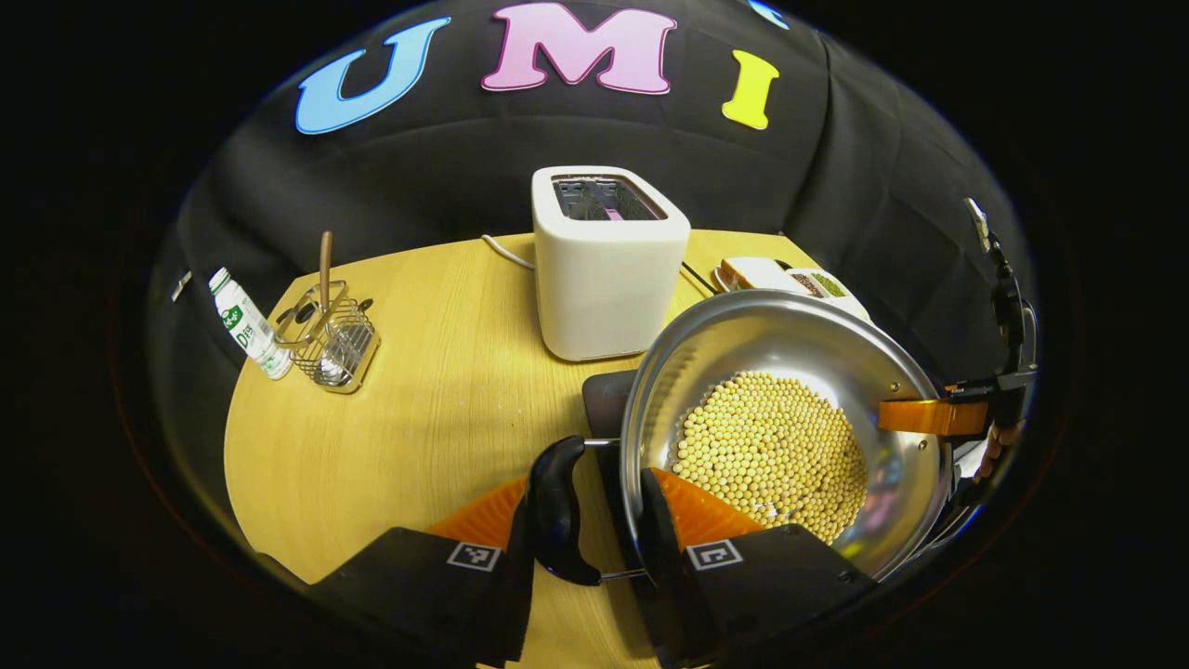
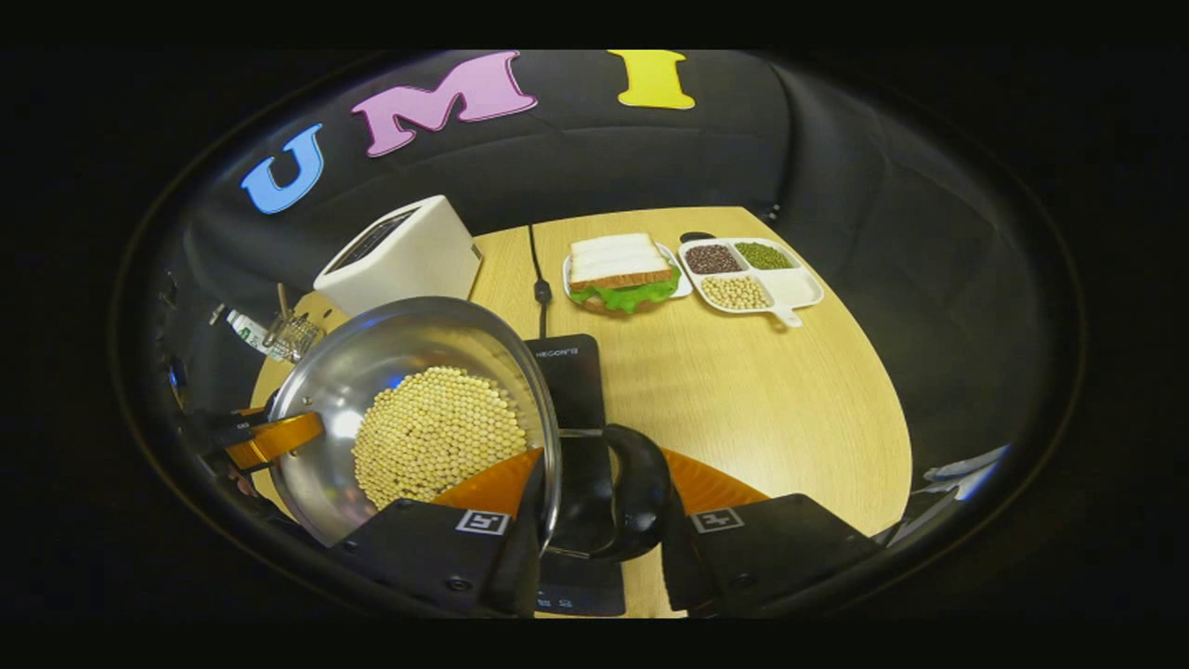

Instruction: First push the handle of the pot to place it horizontally, then grasp the pot with both hands and set it on the induction cooktop.

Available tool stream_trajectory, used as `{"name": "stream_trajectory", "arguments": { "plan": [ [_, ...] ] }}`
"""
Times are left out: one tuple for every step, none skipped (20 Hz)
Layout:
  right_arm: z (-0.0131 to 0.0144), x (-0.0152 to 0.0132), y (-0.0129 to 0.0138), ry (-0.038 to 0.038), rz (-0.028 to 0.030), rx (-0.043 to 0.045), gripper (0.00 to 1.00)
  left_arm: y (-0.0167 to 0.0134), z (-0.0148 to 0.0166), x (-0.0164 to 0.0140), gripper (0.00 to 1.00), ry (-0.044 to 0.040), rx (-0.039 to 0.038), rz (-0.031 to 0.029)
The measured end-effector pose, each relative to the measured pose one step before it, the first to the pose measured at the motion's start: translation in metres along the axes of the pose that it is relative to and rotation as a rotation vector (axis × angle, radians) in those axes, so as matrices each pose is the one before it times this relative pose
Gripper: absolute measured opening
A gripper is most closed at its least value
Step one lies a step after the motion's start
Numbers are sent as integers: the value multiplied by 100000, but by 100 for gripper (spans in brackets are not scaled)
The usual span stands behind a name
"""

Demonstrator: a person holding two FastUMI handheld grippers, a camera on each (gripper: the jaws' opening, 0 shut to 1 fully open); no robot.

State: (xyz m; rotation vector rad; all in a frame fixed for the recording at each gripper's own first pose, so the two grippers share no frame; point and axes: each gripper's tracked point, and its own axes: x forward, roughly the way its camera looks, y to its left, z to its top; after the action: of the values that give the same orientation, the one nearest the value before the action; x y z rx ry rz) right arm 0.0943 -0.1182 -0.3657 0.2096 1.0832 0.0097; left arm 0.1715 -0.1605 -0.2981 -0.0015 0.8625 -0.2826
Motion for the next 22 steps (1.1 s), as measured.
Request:
{"name": "stream_trajectory", "arguments": {
  "plan": [
    [-117,113,-82,214,192,46,56,-19,-123,90,58,235,-10,64],
    [189,-22,-12,-440,107,166,56,33,125,220,58,-978,95,22],
    [-21,255,-72,-342,-69,52,55,13,-31,122,58,-36,-20,-45],
    [-38,50,-89,-186,-74,76,55,-14,12,228,58,-60,-313,66],
    [-116,59,-68,91,211,666,55,-77,21,-7,58,-142,-604,31],
    [-196,99,12,539,543,1420,56,-11,-31,55,58,-1057,-361,171],
    [-165,57,-46,438,645,1341,52,-125,-1,-24,59,-137,523,194],
    [26,19,7,-284,490,1029,55,86,-35,-20,59,-138,856,117],
    [-40,-37,22,-27,39,-197,55,-76,51,-11,59,-158,-143,-140],
    [92,-29,-71,-271,-267,-9,56,28,10,-36,59,-20,-650,-45],
    [-8,38,-10,75,6,11,57,-57,-112,22,60,-90,-327,115],
    [29,-25,-58,55,-23,206,58,30,-56,44,60,-45,-178,182],
    [-62,-11,2,56,93,-59,58,-12,48,-17,60,2,-91,1],
    [77,-85,16,-58,-87,100,59,29,-39,49,60,224,43,-121],
    [-24,-3,-12,116,-86,171,59,-30,27,-30,61,-19,38,-63],
    [34,68,-30,10,-233,76,59,-12,-14,-6,61,124,184,-107],
    [-148,-107,-84,88,-517,-167,60,8,-39,-55,62,81,260,-2],
    [118,-42,-47,-582,-704,-779,61,-51,-24,62,63,131,407,-82],
    [143,-23,-52,-704,-857,-1411,63,12,-17,20,64,290,588,-158],
    [67,-74,62,-619,209,-971,65,-343,91,-98,65,-455,218,-1404],
    [-59,-192,107,-188,78,130,71,-273,262,-233,67,-1664,15,-1203],
    [181,-102,-64,-723,9,727,86,-68,264,-176,75,-1987,56,-515]
  ]
}}
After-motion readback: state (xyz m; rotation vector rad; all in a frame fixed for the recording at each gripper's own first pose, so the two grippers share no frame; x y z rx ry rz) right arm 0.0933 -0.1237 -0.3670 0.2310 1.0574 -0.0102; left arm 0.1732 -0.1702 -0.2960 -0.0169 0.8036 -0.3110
